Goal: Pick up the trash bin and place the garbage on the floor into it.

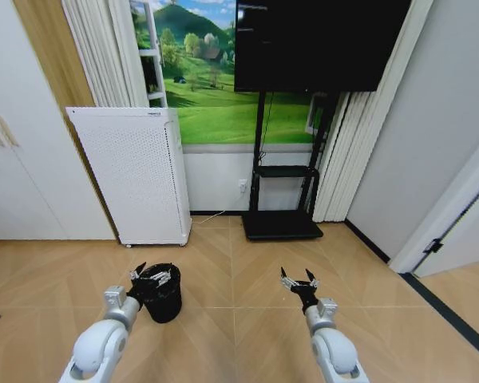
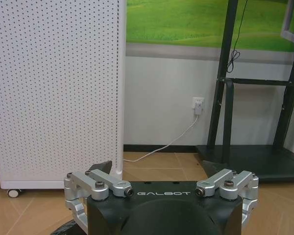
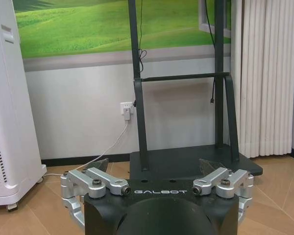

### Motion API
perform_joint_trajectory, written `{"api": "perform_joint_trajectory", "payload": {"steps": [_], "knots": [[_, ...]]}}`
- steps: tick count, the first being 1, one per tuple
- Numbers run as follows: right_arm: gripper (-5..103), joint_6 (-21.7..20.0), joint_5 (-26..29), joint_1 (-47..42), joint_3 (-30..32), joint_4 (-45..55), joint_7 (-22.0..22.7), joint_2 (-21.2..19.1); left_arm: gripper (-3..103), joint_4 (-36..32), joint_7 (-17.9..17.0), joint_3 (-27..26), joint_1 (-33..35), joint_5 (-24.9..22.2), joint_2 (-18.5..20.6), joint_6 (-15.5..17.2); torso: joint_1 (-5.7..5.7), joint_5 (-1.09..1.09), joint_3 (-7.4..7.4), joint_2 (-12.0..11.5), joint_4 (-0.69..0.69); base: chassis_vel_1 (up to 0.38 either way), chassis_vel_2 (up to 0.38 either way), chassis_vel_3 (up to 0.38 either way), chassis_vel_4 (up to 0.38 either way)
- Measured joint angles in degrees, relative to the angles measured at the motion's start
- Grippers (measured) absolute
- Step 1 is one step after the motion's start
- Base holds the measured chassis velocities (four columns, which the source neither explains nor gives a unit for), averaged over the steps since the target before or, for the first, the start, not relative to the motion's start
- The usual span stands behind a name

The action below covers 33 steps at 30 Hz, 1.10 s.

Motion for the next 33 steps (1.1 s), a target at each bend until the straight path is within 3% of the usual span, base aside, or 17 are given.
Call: {"api": "perform_joint_trajectory", "payload": {"steps": [33], "knots": [[100,1.22,0.87,0.82,0.15,-2.47,-0.42,-1.02,100,0.60,-2.40,0.51,-0.26,0.81,-0.55,0.91,2.71,0.00,5.15,7.83,0.00,0.000,0.000,0.000,0.000]]}}
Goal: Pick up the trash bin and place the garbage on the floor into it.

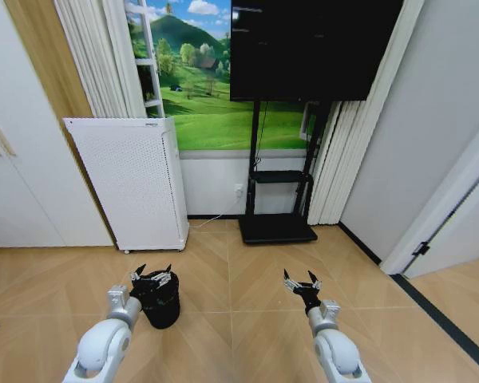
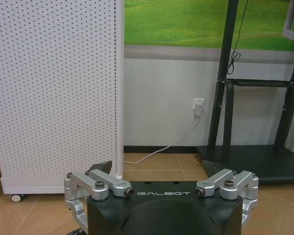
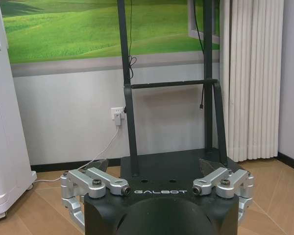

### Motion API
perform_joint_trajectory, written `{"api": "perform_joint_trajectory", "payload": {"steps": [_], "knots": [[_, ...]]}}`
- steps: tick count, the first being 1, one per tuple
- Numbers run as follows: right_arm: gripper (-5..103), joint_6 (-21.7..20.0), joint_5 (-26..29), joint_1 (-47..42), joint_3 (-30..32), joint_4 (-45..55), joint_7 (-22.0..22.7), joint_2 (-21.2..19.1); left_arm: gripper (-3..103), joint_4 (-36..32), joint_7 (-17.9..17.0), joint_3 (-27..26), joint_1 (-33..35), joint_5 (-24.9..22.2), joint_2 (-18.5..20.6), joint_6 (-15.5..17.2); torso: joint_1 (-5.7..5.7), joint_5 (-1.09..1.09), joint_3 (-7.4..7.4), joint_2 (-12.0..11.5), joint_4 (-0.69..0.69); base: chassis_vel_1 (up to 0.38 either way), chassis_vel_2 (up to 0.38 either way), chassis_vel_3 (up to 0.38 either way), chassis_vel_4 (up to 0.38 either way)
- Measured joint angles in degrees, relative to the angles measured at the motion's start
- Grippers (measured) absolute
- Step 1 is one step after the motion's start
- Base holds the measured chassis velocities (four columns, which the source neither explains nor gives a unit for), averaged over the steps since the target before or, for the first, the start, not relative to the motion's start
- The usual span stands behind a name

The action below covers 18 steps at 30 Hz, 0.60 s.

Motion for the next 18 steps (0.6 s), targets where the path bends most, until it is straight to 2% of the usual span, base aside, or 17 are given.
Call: {"api": "perform_joint_trajectory", "payload": {"steps": [18], "knots": [[100,0.35,0.96,1.30,-0.24,-2.08,-0.55,-0.83,100,1.35,-0.59,0.56,-1.25,0.42,-1.21,-0.06,1.33,0.00,2.30,3.66,0.01,0.000,0.000,0.000,0.000]]}}
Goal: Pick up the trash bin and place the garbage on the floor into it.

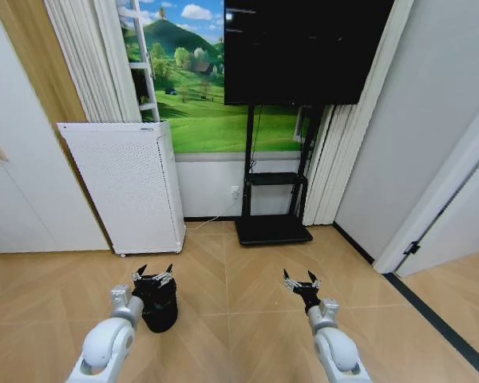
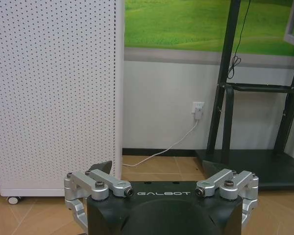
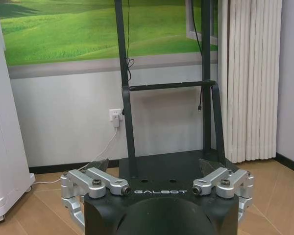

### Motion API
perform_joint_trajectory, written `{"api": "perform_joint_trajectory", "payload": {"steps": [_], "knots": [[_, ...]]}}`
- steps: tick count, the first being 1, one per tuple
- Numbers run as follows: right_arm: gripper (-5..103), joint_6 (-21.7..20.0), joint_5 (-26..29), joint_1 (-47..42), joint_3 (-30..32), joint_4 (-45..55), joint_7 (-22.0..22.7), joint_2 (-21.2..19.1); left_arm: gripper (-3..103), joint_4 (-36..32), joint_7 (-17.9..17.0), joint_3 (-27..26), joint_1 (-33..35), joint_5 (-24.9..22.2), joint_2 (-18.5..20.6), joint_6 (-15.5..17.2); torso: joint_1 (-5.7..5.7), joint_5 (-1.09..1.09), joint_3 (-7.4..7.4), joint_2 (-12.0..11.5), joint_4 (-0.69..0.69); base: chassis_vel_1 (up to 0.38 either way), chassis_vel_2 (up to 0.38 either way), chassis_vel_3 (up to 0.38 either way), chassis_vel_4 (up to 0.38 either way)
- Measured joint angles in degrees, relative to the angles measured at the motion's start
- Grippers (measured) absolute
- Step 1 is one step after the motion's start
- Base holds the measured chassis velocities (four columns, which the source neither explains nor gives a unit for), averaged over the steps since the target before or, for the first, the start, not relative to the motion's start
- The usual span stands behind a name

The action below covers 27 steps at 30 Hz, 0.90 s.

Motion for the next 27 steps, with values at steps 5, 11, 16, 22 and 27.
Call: {"api": "perform_joint_trajectory", "payload": {"steps": [5,11,16,22,27], "knots": [[100,0.00,0.53,0.63,-0.30,-0.57,-0.31,-0.27,100,0.10,-0.21,-0.04,-0.14,-0.07,0.09,0.16,0.48,0.00,0.74,1.22,0.00,0.000,0.000,0.000,0.000],[100,-0.07,0.94,0.99,-0.59,-0.62,-0.54,-0.61,100,0.71,-0.25,-0.30,-0.21,-0.04,-0.01,0.21,1.08,0.00,1.63,2.71,0.00,0.000,0.000,0.000,0.000],[100,-0.19,0.94,1.04,-0.62,-0.44,-0.58,-0.79,100,1.00,-0.25,-0.17,-0.72,0.18,-0.67,0.09,1.60,0.00,2.34,3.95,0.00,0.000,0.000,0.000,0.000],[100,-0.23,0.79,0.62,-0.36,0.05,-0.59,-0.79,100,0.96,-0.26,0.09,-0.90,0.22,-0.84,0.09,2.13,0.00,3.17,5.31,-0.01,0.000,0.000,0.000,0.000],[100,-0.19,0.60,0.10,-0.07,0.27,-0.59,-0.61,100,0.98,-0.26,0.27,-1.12,0.29,-0.85,0.09,2.57,0.00,3.86,6.44,0.00,0.000,0.000,0.000,0.000]]}}
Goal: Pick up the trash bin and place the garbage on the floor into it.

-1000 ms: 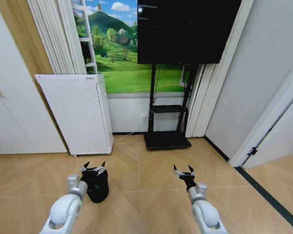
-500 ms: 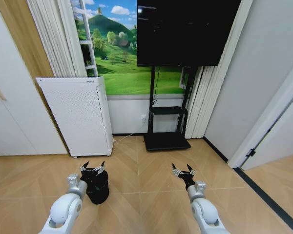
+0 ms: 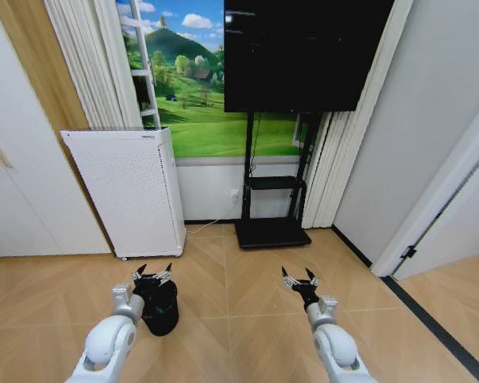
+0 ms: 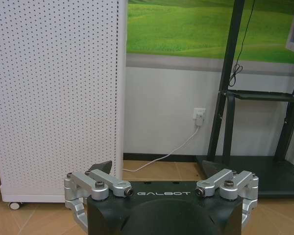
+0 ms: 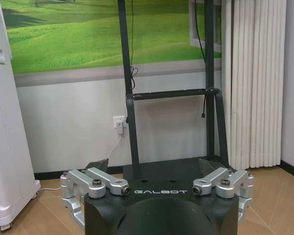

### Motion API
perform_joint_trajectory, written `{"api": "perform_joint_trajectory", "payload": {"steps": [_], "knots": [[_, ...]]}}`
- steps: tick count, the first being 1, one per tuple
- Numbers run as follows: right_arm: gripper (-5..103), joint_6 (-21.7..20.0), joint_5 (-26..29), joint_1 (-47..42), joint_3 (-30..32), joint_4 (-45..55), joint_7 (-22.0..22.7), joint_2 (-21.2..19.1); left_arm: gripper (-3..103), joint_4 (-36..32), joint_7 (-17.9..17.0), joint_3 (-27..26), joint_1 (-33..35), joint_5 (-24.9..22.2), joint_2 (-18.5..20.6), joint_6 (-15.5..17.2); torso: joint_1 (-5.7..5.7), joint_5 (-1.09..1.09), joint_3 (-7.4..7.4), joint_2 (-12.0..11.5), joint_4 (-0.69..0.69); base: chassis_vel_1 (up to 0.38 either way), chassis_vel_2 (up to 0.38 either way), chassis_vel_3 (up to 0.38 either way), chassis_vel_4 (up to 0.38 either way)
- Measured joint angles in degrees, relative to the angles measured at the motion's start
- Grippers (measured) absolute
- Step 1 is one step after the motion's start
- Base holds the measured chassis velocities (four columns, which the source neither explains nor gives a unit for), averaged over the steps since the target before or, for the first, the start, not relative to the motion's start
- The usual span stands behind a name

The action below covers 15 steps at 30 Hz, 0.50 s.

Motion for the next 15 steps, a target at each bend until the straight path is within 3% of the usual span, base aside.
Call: {"api": "perform_joint_trajectory", "payload": {"steps": [15], "knots": [[100,0.18,-0.33,-0.33,0.11,0.13,0.02,0.34,100,0.06,0.00,0.15,-0.56,-0.12,0.24,0.07,1.64,0.00,2.25,3.89,0.00,0.000,0.000,0.000,0.000]]}}
